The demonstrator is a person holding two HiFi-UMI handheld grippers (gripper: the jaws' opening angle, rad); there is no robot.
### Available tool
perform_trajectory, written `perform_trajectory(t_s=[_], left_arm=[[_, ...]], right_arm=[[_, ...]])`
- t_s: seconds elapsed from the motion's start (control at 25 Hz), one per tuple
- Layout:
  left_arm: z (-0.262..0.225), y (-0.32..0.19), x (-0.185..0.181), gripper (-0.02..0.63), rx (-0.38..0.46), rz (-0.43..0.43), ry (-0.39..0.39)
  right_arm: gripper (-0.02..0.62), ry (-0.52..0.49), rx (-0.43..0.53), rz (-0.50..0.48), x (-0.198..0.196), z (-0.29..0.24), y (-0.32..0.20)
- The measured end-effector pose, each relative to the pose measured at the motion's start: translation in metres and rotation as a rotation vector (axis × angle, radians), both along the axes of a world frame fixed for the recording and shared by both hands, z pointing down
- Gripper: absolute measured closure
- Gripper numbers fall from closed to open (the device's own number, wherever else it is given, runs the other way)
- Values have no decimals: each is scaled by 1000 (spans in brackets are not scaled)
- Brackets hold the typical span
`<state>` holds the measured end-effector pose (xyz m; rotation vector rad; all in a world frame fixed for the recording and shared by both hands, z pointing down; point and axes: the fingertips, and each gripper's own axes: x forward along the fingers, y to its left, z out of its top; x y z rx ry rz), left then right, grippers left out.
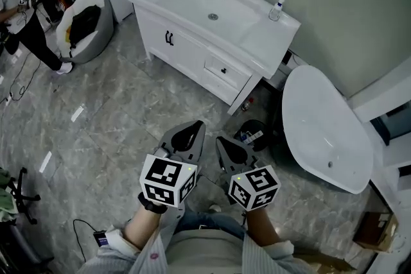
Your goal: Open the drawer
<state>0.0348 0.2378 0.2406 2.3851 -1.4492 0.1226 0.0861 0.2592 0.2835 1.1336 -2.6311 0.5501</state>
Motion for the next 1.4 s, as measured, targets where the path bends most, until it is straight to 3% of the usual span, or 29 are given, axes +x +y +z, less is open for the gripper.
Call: perform_trajectory(t_s=[0.56, 0.96, 1.4], left_arm=[[6, -73, -67, 589, 0, 82, -20], [25, -120, -67, 589, -33, 105, -17], [28, -251, -50, 589, -54, 117, -19]], right_arm=[[589, -15, -23, 129, -47, 12, -77], [589, -15, -70, 165, -43, 34, -122], [589, -27, -96, 181, -28, 35, -248]])
